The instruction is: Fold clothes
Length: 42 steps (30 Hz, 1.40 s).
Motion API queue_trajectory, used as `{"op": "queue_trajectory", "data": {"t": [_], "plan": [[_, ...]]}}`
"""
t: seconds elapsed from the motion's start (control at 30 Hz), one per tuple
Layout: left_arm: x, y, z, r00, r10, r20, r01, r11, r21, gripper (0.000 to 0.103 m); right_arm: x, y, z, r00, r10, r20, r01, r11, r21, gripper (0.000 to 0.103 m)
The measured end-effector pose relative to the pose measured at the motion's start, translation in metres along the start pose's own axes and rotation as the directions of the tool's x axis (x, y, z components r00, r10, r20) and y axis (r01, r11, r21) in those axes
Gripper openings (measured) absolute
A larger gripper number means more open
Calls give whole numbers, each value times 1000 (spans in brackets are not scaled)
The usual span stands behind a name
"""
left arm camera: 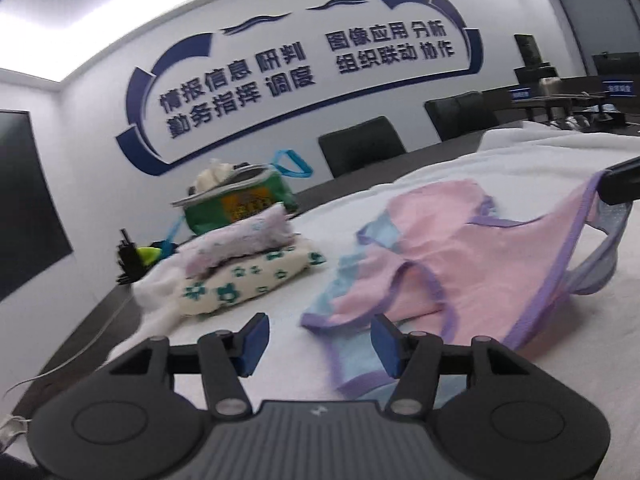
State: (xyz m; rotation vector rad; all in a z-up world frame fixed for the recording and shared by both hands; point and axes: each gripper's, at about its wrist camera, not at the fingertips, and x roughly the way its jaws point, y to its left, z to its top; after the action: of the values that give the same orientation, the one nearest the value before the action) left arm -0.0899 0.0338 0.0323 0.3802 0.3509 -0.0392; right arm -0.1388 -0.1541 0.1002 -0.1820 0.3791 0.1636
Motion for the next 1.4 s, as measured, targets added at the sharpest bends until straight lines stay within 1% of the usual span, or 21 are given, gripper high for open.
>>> {"op": "queue_trajectory", "data": {"t": [0.13, 0.2, 0.23, 0.3, 0.37, 0.4, 0.43, 0.47, 0.5, 0.57, 0.63, 0.73, 0.8, 0.9, 0.93, 1.03, 1.13, 1.23, 1.27, 1.33, 1.4], "plan": [[-3, 4, -4, 999, 43, -1, -42, 999, 29, 55, 4, 1, -2, 1000, -6, 0, 6, 1000, -10, 4], [-3, 7, -6, 998, 59, -7, -58, 998, 34, 51, 5, 2, -2, 1000, -17, 1, 17, 1000, -20, 4], [-3, 11, -8, 998, 51, -20, -51, 998, 25, 48, 5, 2, -3, 1000, -23, 1, 23, 999, -23, 4], [-2, 20, -11, 999, 31, -41, -31, 999, -8, 48, 7, 0, -2, 1000, -27, -2, 27, 1000, -12, 4], [-9, 30, -11, 999, -25, -32, 23, 998, -65, 47, 7, 0, -2, 1000, -24, -5, 24, 1000, -4, 4], [-14, 34, -9, 996, -87, -11, 85, 991, -99, 47, 7, 1, -2, 1000, -18, -3, 18, 1000, -6, 4], [-21, 37, -7, 988, -155, 16, 156, 979, -134, 49, 6, 4, 0, 1000, -7, 3, 7, 1000, -12, 4], [-24, 35, -4, 974, -225, 35, 227, 962, -150, 54, 4, 7, 1, 1000, 4, 9, -4, 1000, -22, 4], [-27, 33, -1, 955, -294, 51, 298, 941, -161, 56, 3, 10, 2, 1000, 14, 15, -13, 999, -33, 4], [-29, 15, 4, 928, -369, 58, 373, 920, -117, 57, 2, 13, 2, 1000, 21, 17, -20, 999, -42, 4], [-29, -8, 8, 919, -389, 59, 391, 919, -44, 57, 2, 14, 3, 1000, 25, 18, -25, 999, -41, 4], [-24, -30, 13, 917, -394, 62, 395, 919, 0, 57, 0, 14, 4, 998, 50, 32, -49, 998, -30, 4], [-19, -38, 15, 932, -357, 67, 356, 934, 15, 57, -1, 16, 4, 997, 71, 38, -70, 997, -39, 4], [-13, -41, 13, 966, -250, 64, 248, 968, 41, 47, -3, 13, 3, 998, 58, 40, -56, 998, -37, 4], [-13, -39, 10, 973, -223, 57, 221, 974, 48, 44, -4, 12, 3, 998, 53, 41, -52, 998, -36, 4], [-11, -33, 0, 992, -124, 35, 122, 991, 62, 44, -6, 9, 3, 998, 40, 43, -39, 999, -34, 4], [-7, -23, -9, 999, -37, 2, 37, 997, 67, 41, -7, 0, 1, 999, 5, 44, -5, 1000, -5, 4], [-4, -7, -15, 1000, 20, -25, -18, 999, 44, 32, -7, -6, -2, 999, -23, 38, 23, 1000, 14, 4], [-3, -2, -16, 999, 39, -36, -38, 999, 35, 31, -6, -7, -3, 999, -29, 35, 28, 999, 16, 4], [-2, 8, -17, 997, 60, -47, -59, 998, 11, 29, -5, -9, -5, 999, -40, 31, 39, 999, 18, 4], [-2, 16, -17, 996, 71, -48, -72, 997, -12, 22, -4, -9, -6, 998, -50, 27, 49, 999, 14, 4]]}}
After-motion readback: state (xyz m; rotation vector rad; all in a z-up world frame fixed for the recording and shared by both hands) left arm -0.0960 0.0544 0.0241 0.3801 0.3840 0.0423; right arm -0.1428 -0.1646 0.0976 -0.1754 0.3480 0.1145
